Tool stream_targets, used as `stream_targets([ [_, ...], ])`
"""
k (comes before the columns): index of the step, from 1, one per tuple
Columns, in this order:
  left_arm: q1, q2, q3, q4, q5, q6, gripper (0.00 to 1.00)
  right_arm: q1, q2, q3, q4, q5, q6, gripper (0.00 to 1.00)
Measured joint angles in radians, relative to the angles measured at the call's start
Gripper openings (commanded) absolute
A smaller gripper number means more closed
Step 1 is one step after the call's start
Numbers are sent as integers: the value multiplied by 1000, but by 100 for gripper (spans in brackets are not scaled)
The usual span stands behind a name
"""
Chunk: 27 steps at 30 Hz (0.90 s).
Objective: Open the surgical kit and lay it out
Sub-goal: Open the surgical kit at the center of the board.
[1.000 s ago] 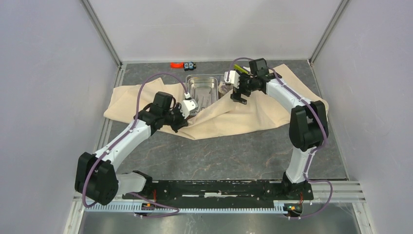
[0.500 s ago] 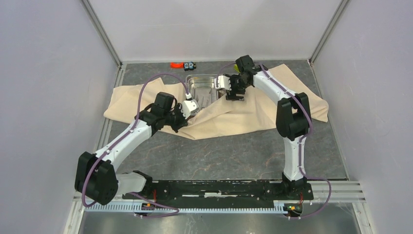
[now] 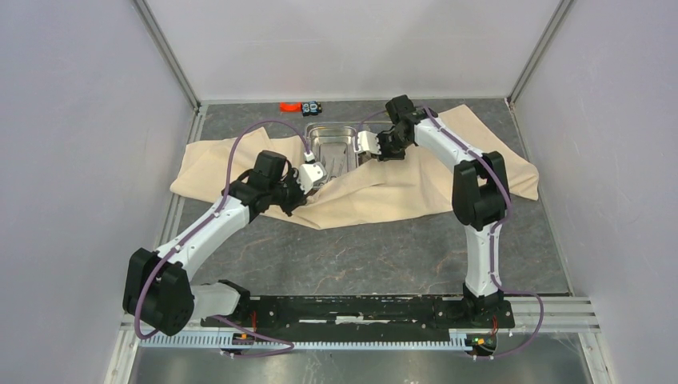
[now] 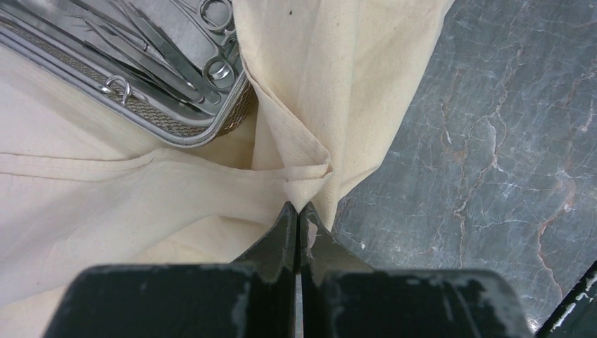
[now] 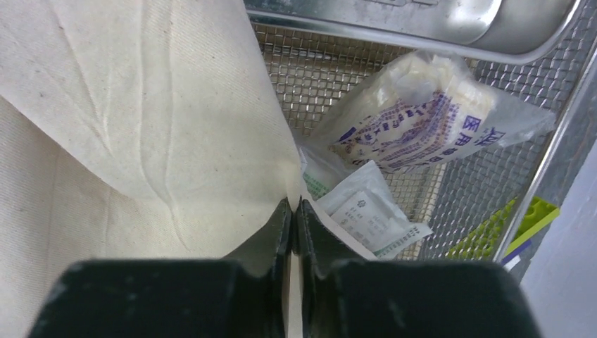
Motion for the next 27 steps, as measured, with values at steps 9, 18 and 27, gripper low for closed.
stream_targets([
  [9,0,0,1,-3,-42,-1,2,-2,-141,-162,35,16,24,0],
  [18,-6,-109,20,-117,-68,17,2,-3,-582,-553,113,2,150,0],
  [27,-109,-344,-8,-351,-55,106,18,55,-1118,-977,120,-116,285,12],
])
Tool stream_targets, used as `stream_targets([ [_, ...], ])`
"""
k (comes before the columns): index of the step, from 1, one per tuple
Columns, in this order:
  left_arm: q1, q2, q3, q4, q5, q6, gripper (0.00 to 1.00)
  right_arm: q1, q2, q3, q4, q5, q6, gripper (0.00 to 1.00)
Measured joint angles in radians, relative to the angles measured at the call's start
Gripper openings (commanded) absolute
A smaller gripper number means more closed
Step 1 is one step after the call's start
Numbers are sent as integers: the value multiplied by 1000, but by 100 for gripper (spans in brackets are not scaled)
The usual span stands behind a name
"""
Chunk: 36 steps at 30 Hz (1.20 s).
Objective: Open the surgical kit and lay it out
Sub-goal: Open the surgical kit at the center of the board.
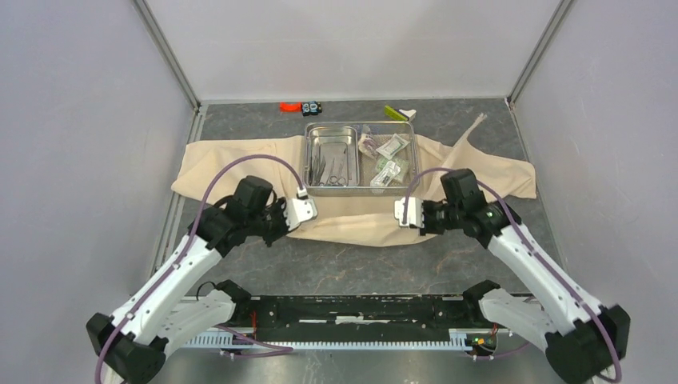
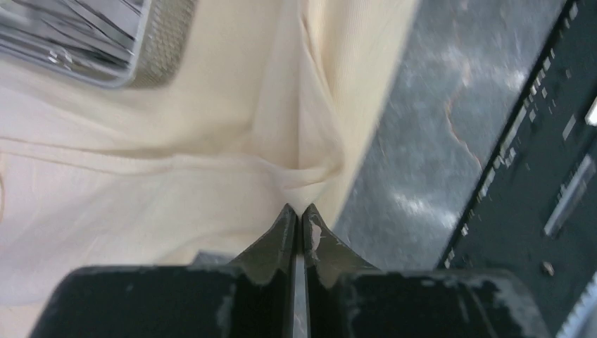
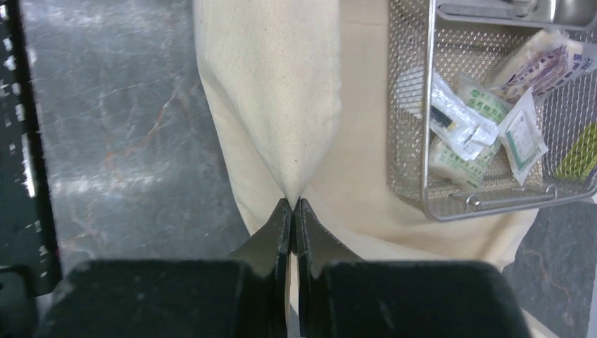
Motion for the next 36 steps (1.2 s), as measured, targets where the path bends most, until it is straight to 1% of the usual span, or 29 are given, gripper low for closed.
stream_targets([
  [1,-13,-24,-2,-44,3,10,23,6,-46,-22,-14,-13,8,16],
  [3,-19,-64,-3,-137,-10,30,37,11,-121,-53,-56,-21,18,23],
  [5,-20,-102,-3,-244,-19,54,44,11,-171,-63,-111,-22,25,28],
  [7,-21,-129,-3,-332,-34,73,48,13,-206,-63,-152,-25,34,36],
  [9,-21,-152,-3,-401,-49,89,50,16,-242,-63,-187,-24,41,49],
  [10,-21,-163,-3,-428,-61,99,52,16,-257,-63,-197,-23,46,56],
  [12,-21,-184,-3,-452,-79,111,58,17,-287,-62,-205,-11,58,63],
  [14,-21,-196,-3,-441,-98,110,71,17,-307,-61,-186,19,84,70],
  [15,-21,-196,-3,-406,-117,106,76,17,-312,-61,-159,45,108,72],
  [16,-21,-187,-3,-379,-127,103,80,18,-312,-61,-127,72,132,73],
  [18,-21,-131,-3,-273,-169,64,83,18,-285,-60,-36,151,190,74],
  [19,-18,-90,-1,-222,-182,44,83,17,-257,-57,6,193,220,74],
  [21,14,45,29,-109,-200,-23,85,0,-160,-35,97,288,296,74],
  [24,140,283,130,29,-187,-156,87,-80,-19,-2,204,340,390,74],
  [27,293,484,241,125,-163,-284,89,-180,54,-1,270,346,468,73],
  [30,360,587,292,168,-164,-364,91,-228,79,-1,310,343,510,73],
  [31,363,613,302,170,-159,-385,91,-233,84,-1,324,338,521,73],
  [32,362,631,307,171,-153,-399,97,-233,87,-1,335,333,529,73],
  [33,358,655,317,164,-142,-415,100,-234,92,-1,349,328,536,73],
  [36,350,723,343,159,-123,-454,100,-237,106,-1,379,308,543,73],
])
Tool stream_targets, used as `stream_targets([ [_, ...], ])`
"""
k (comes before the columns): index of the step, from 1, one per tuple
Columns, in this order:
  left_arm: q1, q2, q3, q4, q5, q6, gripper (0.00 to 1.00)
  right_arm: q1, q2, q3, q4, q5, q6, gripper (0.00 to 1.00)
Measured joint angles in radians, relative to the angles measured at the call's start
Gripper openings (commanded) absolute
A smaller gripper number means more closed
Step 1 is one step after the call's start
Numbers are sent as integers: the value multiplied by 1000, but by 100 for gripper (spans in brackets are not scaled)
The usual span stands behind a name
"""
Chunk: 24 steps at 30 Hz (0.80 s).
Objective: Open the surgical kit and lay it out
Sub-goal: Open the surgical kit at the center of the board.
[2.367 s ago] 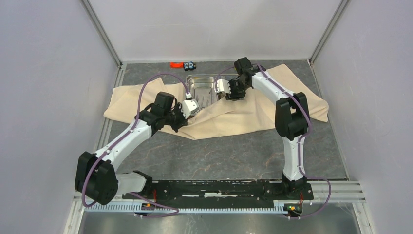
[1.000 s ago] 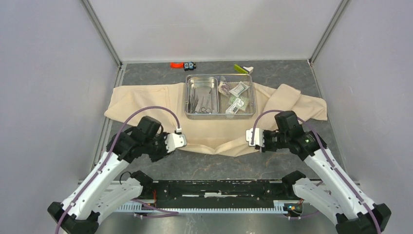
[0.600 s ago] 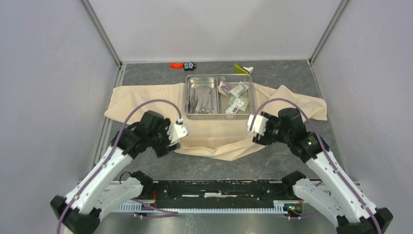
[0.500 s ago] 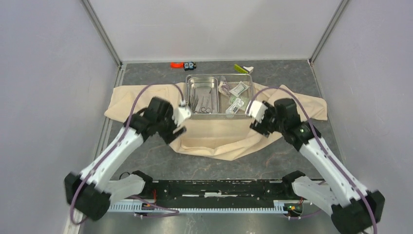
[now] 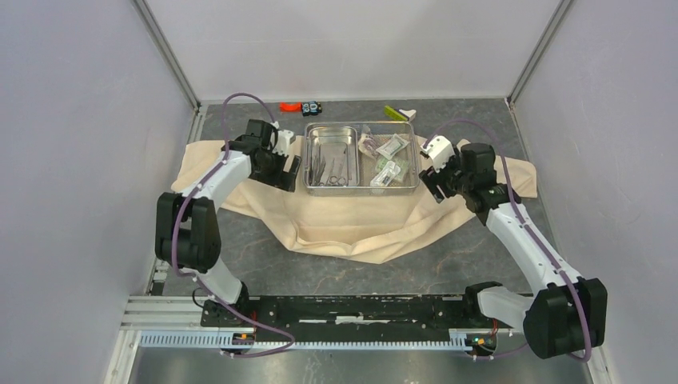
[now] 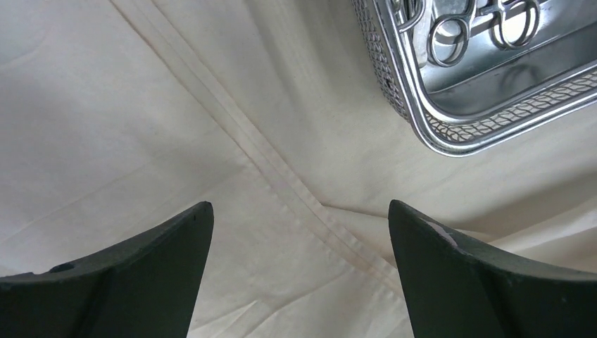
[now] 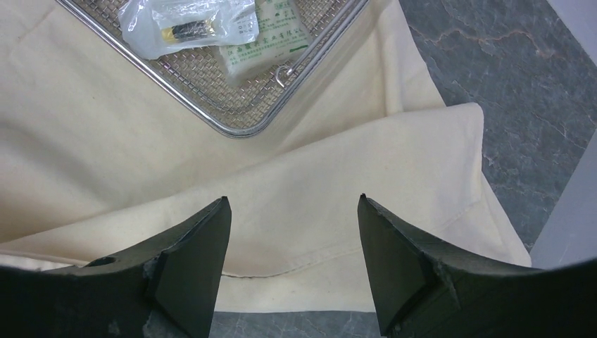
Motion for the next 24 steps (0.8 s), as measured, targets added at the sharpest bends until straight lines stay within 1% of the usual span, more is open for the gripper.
stream_targets([
  [4,-2,72,12,-3,-5,-10,98,-7,21,0,19,-15,3,72],
  [7,-2,111,8,-4,-39,-9,94,-15,27,0,22,-18,0,72],
  [10,-2,114,-25,2,-98,2,90,-34,27,0,22,-14,-13,72],
  [11,-2,110,-41,5,-124,9,89,-41,27,0,21,-8,-18,72],
  [13,-2,96,-95,16,-180,32,86,-59,27,-1,17,3,-34,72],
  [17,10,14,-202,-3,-275,73,80,-85,27,-11,3,42,-67,71],
  [21,35,-137,-254,-24,-351,106,70,-108,39,-13,-20,82,-92,71],
  [23,44,-217,-269,-30,-383,116,70,-116,50,-13,-26,94,-99,71],
  [24,47,-251,-275,-32,-393,119,71,-119,57,-13,-29,96,-102,71],
])
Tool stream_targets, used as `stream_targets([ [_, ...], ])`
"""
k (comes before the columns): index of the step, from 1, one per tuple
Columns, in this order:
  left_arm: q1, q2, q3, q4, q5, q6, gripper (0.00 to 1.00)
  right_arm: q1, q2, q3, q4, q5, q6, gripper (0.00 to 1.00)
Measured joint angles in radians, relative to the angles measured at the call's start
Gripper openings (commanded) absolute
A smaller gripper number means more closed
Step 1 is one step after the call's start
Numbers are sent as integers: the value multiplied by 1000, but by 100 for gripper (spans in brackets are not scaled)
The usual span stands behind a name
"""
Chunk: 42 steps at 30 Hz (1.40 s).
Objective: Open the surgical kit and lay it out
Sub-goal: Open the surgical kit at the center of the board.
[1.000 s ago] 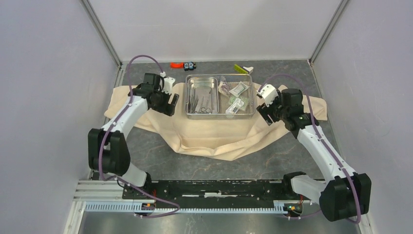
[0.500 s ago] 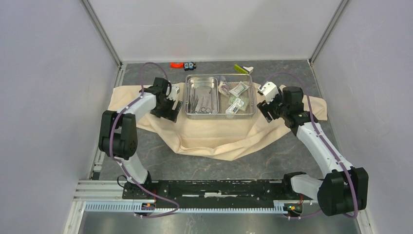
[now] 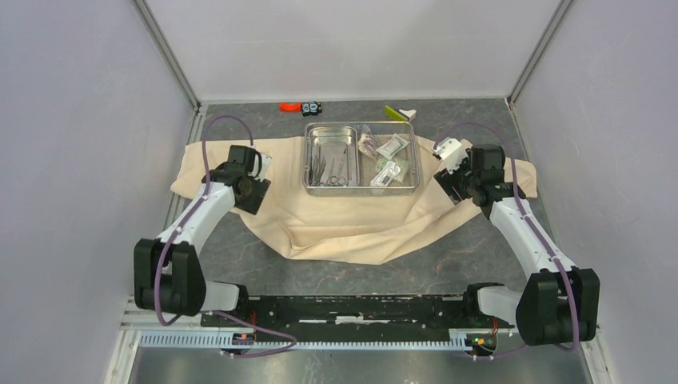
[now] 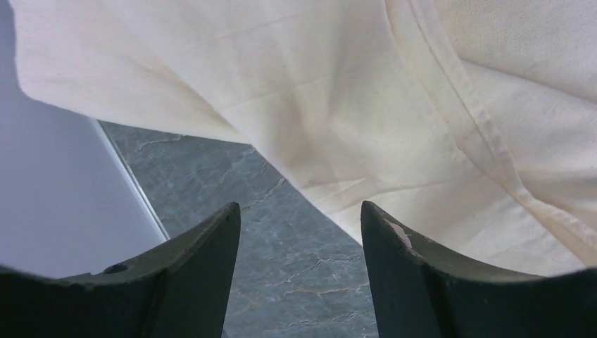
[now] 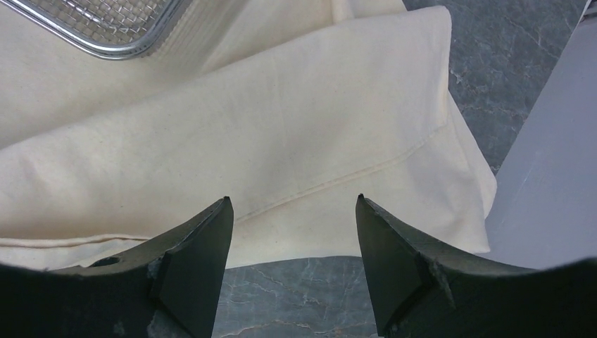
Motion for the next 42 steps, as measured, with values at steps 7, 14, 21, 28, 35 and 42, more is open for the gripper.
stream_targets([
  [7,7,-40,3,3,40,3,85,-5,45,1,-2,3,-8,71],
  [14,8,232,205,59,167,-35,84,-5,71,2,-1,-21,-8,70],
  [21,4,412,285,92,190,-59,68,-5,71,2,2,-24,-8,70],
  [28,4,431,286,90,190,-61,39,-9,71,2,5,-23,-8,70],
  [35,18,431,286,89,193,-59,12,-19,85,5,6,-5,-8,70],
  [42,60,387,266,82,243,-60,2,-120,138,43,5,19,5,71],
])
